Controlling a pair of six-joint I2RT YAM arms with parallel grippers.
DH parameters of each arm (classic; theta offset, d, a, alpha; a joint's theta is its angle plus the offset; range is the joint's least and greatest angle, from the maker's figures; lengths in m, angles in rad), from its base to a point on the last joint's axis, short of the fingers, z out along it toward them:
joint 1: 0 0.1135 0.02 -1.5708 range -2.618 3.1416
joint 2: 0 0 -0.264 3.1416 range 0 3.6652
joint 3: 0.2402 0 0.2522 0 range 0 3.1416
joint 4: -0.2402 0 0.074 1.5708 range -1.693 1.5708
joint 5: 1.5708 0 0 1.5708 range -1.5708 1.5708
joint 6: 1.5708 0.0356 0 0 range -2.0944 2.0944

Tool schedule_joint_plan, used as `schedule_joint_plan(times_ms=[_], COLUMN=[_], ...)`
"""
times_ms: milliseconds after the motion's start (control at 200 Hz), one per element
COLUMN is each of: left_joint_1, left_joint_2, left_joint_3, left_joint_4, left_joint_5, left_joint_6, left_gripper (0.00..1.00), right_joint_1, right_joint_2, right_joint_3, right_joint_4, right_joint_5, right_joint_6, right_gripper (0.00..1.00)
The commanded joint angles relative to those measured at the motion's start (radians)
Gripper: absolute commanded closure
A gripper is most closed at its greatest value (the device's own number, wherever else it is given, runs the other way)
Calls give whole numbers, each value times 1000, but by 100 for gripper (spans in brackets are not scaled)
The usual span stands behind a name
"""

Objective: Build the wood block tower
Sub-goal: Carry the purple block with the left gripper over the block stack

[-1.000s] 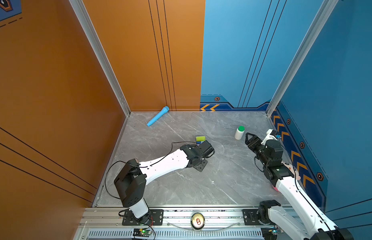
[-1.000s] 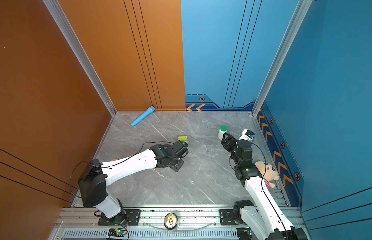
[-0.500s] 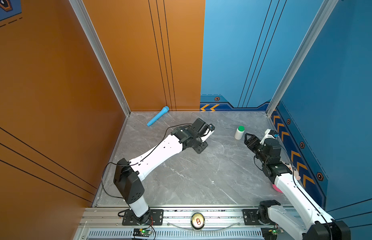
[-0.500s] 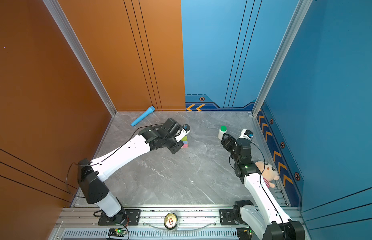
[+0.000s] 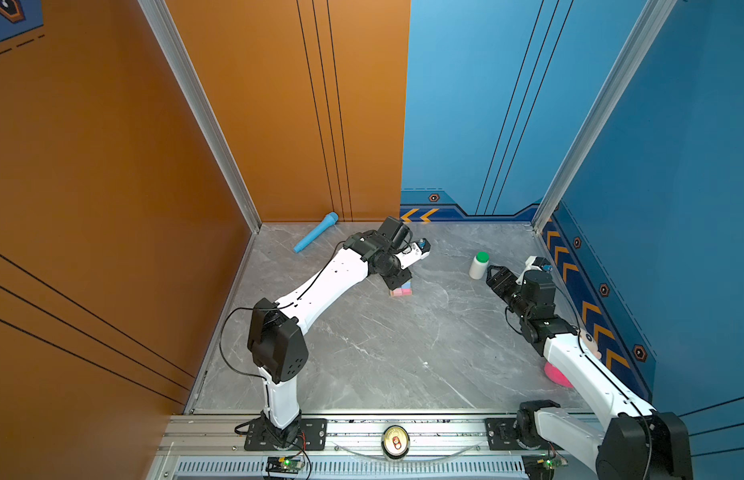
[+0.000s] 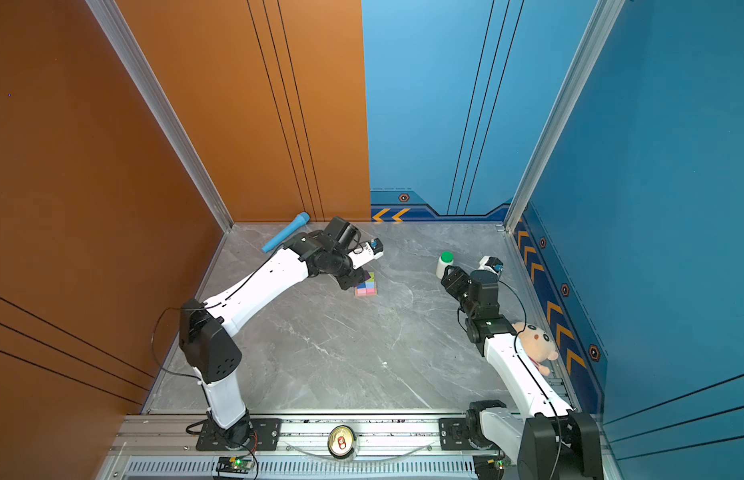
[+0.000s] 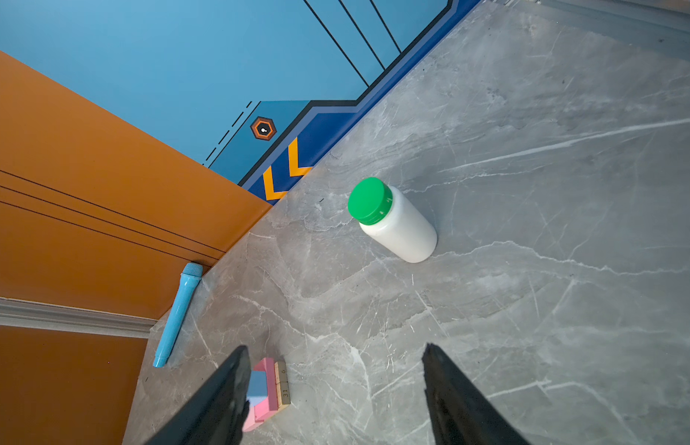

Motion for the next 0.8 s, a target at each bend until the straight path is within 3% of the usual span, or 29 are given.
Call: schedule_joint_plan(times_ms=[0, 320, 791], left_joint_1=[25, 125, 119], left_joint_2=[50, 192, 243], left_joint_3=[64, 213, 216], left_joint_4=[-18, -88, -89], left_joint_5=[64, 290, 188], left_joint_6=[93, 183, 315], left_gripper=[87, 83, 85], right_joint_1=[-8, -9, -9], right_joint_2=[21, 73, 142], right_joint_3=[33, 56, 86], right_joint_4=[30, 41, 57], right_joint_5=[-16, -18, -50], right_joint_6=[-9, -10, -7], right_gripper=[28, 28, 29])
